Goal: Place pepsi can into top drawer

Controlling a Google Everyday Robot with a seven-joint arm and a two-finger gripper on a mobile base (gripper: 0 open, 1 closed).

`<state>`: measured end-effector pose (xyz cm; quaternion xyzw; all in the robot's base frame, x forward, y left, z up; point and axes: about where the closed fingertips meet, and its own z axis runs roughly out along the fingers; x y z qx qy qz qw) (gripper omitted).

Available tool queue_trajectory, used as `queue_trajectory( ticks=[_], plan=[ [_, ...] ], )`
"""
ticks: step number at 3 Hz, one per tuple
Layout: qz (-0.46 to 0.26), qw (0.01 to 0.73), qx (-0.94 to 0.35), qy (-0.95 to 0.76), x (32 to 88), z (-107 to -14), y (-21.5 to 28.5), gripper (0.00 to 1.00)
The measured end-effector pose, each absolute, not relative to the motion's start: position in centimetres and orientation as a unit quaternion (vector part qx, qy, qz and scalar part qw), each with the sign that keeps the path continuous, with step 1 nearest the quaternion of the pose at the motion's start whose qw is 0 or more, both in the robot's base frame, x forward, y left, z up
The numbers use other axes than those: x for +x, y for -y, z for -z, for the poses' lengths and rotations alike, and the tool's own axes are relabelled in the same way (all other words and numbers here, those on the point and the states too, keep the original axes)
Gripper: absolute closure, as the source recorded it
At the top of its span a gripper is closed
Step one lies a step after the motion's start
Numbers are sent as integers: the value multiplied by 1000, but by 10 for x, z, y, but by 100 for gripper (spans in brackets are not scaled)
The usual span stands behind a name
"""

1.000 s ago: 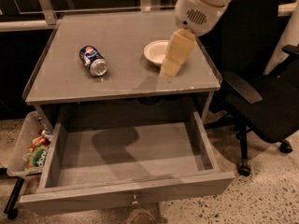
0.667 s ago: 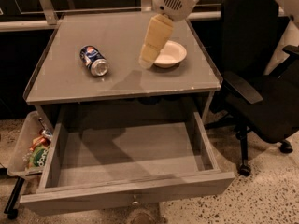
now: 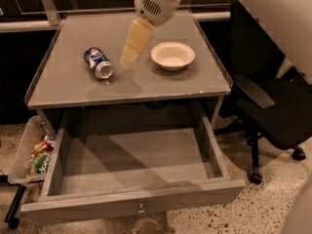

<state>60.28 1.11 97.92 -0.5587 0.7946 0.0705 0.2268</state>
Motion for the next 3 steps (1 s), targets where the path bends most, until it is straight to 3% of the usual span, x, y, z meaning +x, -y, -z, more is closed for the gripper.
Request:
queue_trajectory(
  ticks=[1,3],
  plan=[
    [-88,212,-554,-800,665,-962,-75,0],
    [-108,220,-538,-806,677,-954,-90,0]
  ],
)
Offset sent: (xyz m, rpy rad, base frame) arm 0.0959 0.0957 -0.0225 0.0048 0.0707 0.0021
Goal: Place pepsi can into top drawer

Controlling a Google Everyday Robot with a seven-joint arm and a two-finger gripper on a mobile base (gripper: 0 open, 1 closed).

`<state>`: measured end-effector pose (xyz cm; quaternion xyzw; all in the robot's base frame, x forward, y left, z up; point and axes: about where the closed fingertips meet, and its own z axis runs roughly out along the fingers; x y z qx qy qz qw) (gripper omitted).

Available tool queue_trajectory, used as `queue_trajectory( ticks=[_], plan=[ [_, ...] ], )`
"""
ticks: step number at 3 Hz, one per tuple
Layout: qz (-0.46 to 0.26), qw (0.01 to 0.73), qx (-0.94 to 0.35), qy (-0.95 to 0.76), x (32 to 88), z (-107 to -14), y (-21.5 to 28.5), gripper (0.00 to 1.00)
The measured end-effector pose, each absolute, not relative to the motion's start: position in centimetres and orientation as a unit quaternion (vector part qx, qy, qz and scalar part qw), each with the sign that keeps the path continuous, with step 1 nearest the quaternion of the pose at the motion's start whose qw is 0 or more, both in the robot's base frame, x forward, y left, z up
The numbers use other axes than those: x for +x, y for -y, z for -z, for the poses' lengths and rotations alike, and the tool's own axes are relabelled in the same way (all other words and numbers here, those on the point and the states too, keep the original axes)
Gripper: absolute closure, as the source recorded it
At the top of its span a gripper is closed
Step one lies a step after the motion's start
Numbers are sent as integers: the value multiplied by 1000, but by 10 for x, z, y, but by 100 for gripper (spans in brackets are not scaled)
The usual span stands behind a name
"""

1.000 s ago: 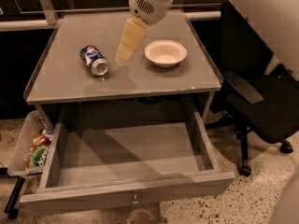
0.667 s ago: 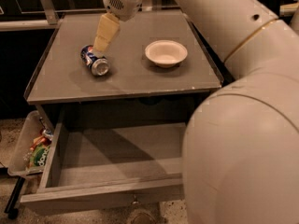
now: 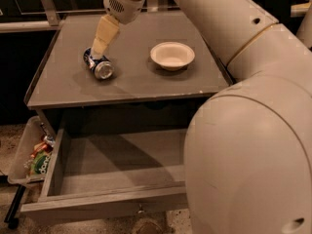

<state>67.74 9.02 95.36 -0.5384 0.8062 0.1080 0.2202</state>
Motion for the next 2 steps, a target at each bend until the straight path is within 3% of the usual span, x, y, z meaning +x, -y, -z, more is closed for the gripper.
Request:
queue_trajectory(
  ticks=[2],
  plan=[
    [-127,194,-503,-832,715,-918,-127,0]
  ],
)
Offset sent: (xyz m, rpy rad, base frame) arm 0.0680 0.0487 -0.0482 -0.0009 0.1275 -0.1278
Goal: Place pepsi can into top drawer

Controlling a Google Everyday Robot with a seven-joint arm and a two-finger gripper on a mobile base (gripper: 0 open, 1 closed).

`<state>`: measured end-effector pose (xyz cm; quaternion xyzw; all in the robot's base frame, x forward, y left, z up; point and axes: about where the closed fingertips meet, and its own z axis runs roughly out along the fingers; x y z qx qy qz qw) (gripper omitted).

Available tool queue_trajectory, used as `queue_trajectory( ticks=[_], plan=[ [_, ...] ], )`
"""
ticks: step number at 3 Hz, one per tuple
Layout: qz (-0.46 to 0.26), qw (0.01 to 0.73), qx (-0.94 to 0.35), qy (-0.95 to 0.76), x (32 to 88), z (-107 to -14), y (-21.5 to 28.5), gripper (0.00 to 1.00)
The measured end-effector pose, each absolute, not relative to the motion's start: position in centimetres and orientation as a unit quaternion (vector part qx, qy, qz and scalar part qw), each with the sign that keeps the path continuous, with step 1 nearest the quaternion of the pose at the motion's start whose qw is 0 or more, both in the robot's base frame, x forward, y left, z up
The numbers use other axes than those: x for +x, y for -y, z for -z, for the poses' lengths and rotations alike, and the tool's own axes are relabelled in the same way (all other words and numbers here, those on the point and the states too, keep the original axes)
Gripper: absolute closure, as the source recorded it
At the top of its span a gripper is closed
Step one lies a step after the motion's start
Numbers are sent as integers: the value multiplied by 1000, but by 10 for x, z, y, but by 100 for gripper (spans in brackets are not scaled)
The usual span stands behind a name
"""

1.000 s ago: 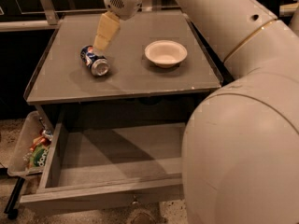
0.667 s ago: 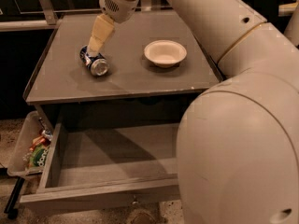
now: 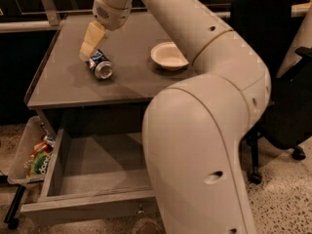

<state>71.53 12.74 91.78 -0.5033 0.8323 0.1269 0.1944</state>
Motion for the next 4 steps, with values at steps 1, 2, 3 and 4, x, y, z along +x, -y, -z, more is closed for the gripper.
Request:
queue_trajectory(
  ticks=[1,2,3,4],
  plan=[
    [-125,179,-492,-843,729,-899,-140,0],
    [-121,162,-479,-854,736,-880,-145,0],
    [-121,147,-470,-862,737,-863,-150,0],
    [-126,138,-465,-865,738,-851,-154,0]
  ],
)
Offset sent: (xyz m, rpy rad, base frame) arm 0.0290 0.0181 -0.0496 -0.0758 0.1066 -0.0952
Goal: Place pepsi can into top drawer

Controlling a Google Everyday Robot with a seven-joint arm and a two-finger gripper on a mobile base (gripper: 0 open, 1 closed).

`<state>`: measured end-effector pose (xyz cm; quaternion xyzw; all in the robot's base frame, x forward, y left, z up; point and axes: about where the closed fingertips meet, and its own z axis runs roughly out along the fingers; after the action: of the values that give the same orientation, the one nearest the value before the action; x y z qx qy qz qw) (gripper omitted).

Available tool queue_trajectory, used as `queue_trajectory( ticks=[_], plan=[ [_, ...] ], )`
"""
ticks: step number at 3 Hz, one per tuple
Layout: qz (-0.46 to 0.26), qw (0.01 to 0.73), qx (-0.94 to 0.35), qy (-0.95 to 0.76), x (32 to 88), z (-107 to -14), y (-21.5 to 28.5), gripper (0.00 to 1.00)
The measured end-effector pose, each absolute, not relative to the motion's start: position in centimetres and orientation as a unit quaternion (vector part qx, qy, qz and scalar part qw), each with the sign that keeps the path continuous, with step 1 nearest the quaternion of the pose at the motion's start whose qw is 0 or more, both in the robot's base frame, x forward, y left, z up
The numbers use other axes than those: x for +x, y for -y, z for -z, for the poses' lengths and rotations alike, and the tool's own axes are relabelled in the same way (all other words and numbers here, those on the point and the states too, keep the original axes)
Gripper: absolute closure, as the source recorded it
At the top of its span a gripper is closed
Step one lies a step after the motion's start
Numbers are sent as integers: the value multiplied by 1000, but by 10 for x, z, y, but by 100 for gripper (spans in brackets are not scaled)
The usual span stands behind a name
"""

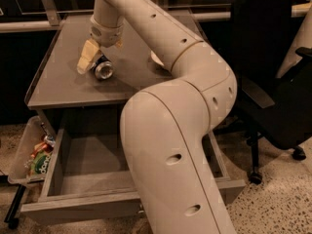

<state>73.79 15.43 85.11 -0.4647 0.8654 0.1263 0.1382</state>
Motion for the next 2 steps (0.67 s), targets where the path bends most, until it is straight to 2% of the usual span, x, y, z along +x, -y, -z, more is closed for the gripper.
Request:
queue_trajectory(
  ticks=[1,2],
  plan=[
    [-127,135,-464,-866,738,-845,-155,0],
    [-127,135,-464,-866,738,-845,-155,18]
  ],
)
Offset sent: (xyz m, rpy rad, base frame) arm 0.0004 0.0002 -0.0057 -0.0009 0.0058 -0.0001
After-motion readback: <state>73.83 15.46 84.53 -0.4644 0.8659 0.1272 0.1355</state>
